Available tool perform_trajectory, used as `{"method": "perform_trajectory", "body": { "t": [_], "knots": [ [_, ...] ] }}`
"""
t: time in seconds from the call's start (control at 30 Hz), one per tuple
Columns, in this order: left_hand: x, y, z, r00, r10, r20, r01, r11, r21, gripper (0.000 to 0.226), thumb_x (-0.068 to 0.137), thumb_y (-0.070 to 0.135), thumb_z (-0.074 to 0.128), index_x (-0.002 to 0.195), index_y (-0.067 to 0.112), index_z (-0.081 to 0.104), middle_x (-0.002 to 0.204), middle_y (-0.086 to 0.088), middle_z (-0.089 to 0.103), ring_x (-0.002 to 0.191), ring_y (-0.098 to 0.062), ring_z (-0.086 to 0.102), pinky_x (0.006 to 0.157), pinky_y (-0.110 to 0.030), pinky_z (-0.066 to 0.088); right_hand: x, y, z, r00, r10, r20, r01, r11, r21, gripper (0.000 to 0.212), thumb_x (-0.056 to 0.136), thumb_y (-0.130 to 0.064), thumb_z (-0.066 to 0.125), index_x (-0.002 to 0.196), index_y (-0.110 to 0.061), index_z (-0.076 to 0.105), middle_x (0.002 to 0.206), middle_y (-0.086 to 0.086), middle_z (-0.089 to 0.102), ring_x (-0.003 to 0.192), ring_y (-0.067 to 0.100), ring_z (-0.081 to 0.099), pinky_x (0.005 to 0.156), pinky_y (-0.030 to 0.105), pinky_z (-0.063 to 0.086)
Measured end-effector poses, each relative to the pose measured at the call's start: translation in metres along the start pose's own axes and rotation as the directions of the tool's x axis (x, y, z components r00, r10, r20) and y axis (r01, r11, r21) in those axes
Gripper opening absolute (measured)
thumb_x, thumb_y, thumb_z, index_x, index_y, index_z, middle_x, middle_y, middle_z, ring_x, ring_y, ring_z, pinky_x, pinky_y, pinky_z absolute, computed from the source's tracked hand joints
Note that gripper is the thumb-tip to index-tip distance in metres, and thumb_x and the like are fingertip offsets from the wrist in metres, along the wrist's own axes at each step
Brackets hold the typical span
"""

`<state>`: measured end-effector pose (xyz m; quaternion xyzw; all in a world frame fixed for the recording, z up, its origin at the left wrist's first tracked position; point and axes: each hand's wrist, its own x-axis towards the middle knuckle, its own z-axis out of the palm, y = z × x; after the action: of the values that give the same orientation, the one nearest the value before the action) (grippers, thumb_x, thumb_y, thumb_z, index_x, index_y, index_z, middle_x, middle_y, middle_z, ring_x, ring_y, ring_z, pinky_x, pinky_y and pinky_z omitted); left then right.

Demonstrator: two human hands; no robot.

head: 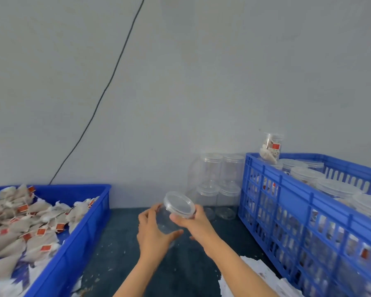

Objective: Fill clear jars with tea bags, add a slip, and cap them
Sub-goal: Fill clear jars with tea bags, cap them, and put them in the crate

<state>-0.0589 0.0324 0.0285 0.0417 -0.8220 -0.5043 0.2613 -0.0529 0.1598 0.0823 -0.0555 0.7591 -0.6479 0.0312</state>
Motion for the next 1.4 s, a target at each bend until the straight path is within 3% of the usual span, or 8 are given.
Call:
{"method": "perform_trajectory", "body": {
  "t": [0.2,0.47,0.6,0.8,0.97,1.13,1.3,1.4],
  "knots": [
    [-0.041,0.008,-0.016,0.977,0.206,-0.054,-0.186,0.950,0.252,0.091,0.061,0.065,0.075,0.141,0.038,0.042,0.129,0.010,0.043,0.120,-0.010,0.043,0.100,-0.030,0.022,-0.033,0.013,0.007,0.996,-0.072,-0.058,0.076,0.996,0.056,0.048,0.080,-0.043,0.073,0.114,-0.031,0.042,0.114,-0.006,0.056,0.099,0.012,0.062,0.060,0.016,0.046],
    [-0.072,-0.020,-0.017,0.963,0.270,0.023,-0.263,0.909,0.325,0.091,0.059,0.053,0.084,0.138,0.026,0.047,0.131,0.010,0.053,0.128,-0.013,0.046,0.118,-0.046,0.013,-0.048,0.040,0.005,0.998,0.059,0.020,-0.058,0.997,-0.059,0.079,0.062,-0.072,0.054,0.121,-0.023,0.038,0.110,-0.002,0.061,0.094,0.017,0.066,0.074,0.031,0.054],
    [-0.084,-0.036,-0.015,0.957,0.270,0.103,-0.290,0.894,0.341,0.094,0.061,0.033,0.083,0.143,0.020,0.040,0.136,0.005,0.048,0.125,-0.018,0.048,0.103,-0.029,0.034,-0.049,0.058,0.007,0.997,0.060,0.045,-0.058,0.998,-0.035,0.071,0.065,-0.068,0.059,0.118,-0.023,0.042,0.111,-0.001,0.063,0.092,0.012,0.067,0.075,0.029,0.054],
    [-0.090,-0.040,-0.014,0.904,0.414,0.107,-0.416,0.795,0.441,0.093,0.051,0.023,0.083,0.138,0.021,0.047,0.126,-0.002,0.057,0.111,-0.025,0.058,0.085,-0.038,0.052,-0.045,0.066,0.010,0.995,-0.080,-0.061,0.080,0.997,0.008,0.076,0.072,-0.059,0.060,0.137,-0.024,0.041,0.134,-0.005,0.046,0.122,0.010,0.049,0.097,0.023,0.040],
    [-0.083,-0.046,-0.018,0.865,0.455,0.210,-0.501,0.766,0.402,0.091,0.055,0.023,0.080,0.138,0.027,0.043,0.127,0.003,0.055,0.112,-0.021,0.054,0.095,-0.037,0.048,-0.046,0.080,0.014,0.969,-0.134,-0.206,0.145,0.989,0.037,0.021,0.089,-0.046,0.058,0.104,-0.031,0.062,0.115,0.001,0.058,0.104,0.009,0.059,0.098,0.041,0.048],
    [-0.076,-0.042,-0.025,0.871,0.404,0.280,-0.484,0.802,0.349,0.091,0.056,0.029,0.073,0.136,0.044,0.035,0.128,0.020,0.050,0.109,-0.011,0.048,0.084,-0.027,0.050,-0.048,0.091,0.012,0.958,-0.185,-0.218,0.187,0.982,-0.013,0.019,0.092,-0.048,0.052,0.100,-0.035,0.063,0.104,0.004,0.056,0.099,0.011,0.060,0.095,0.046,0.050],
    [-0.073,-0.041,-0.030,0.853,0.430,0.296,-0.517,0.778,0.359,0.090,0.053,0.037,0.074,0.135,0.043,0.039,0.124,0.021,0.054,0.104,-0.012,0.052,0.083,-0.027,0.051,-0.051,0.096,0.011,0.949,-0.240,-0.204,0.241,0.970,-0.020,0.018,0.096,-0.038,0.051,0.099,-0.053,0.061,0.103,0.000,0.053,0.095,0.008,0.062,0.092,0.038,0.053],
    [-0.072,-0.040,-0.034,0.852,0.434,0.293,-0.517,0.788,0.336,0.085,0.052,0.041,0.073,0.134,0.039,0.047,0.123,0.022,0.057,0.100,-0.011,0.053,0.084,-0.025,0.049,-0.053,0.098,0.011,0.946,-0.265,-0.186,0.263,0.964,-0.037,0.022,0.096,-0.035,0.052,0.104,-0.054,0.060,0.106,-0.002,0.053,0.091,0.000,0.060,0.079,0.015,0.049]
  ]
}}
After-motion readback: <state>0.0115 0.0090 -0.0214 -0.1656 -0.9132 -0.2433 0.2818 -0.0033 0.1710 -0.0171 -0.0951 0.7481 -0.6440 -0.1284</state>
